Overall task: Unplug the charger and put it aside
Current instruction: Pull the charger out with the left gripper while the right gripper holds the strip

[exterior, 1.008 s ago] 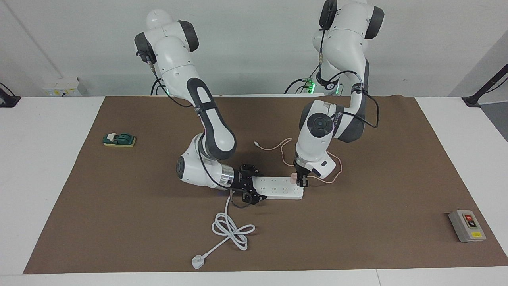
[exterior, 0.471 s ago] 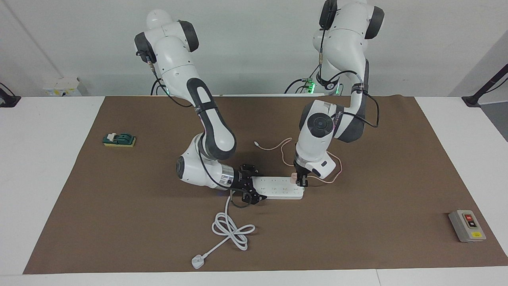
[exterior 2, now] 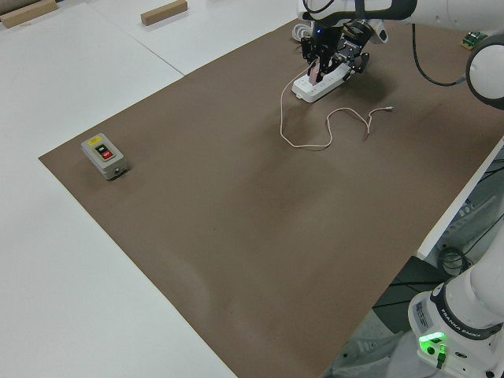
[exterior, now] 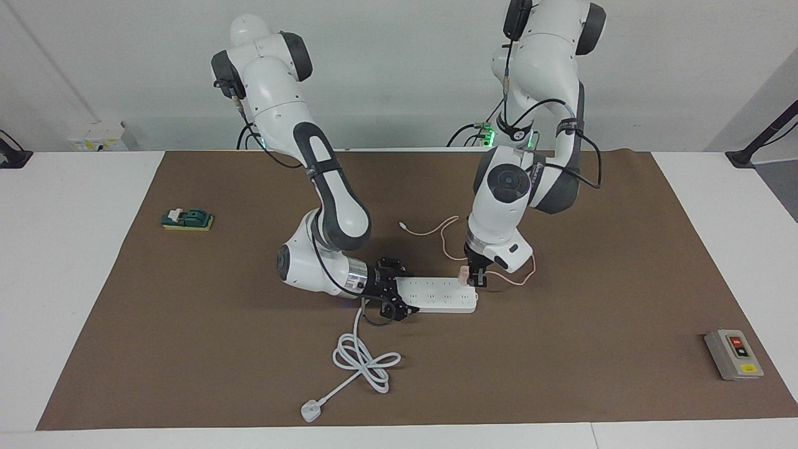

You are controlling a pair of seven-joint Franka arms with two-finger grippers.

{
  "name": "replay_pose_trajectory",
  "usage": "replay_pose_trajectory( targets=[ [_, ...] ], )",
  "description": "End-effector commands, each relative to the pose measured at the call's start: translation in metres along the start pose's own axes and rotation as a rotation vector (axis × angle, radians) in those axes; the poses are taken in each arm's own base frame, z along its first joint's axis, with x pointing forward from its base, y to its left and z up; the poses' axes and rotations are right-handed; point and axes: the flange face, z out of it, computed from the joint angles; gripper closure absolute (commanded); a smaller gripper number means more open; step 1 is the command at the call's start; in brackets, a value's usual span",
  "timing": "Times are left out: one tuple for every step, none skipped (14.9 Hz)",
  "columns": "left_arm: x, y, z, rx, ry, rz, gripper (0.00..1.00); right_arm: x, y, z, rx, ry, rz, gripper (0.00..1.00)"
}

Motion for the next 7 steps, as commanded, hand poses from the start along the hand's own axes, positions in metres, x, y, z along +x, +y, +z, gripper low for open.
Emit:
replay_pose_trajectory(
  targets=[
    [0.012,-0.013,-0.024,0.029,0.001,0.093,1.0,0.011,0.008,0.013,0.009,0.018,-0.052,0.9],
    [0.012,-0.017,-0.031,0.038,0.003,0.15,1.0,0.011,0.008,0.013,0.009,0.018,-0.051,0.89],
    [0.015,-0.023,-0.038,0.053,0.005,0.236,1.0,0.011,0.008,0.013,0.009,0.018,-0.051,0.89],
    [0.017,-0.029,-0.045,0.067,0.005,0.333,1.0,0.01,0.008,0.013,0.007,0.016,-0.05,0.84],
    [0.026,-0.032,-0.051,0.072,0.004,0.38,1.0,0.009,0.008,0.013,0.005,0.014,-0.05,0.64],
    [0.035,-0.031,-0.056,0.069,0.003,0.4,1.0,0.008,0.007,0.011,0.008,0.012,-0.045,0.32],
    [0.039,-0.035,-0.058,0.078,0.002,0.44,1.0,0.005,0.005,0.009,0.013,0.011,-0.038,0.05]
  ],
)
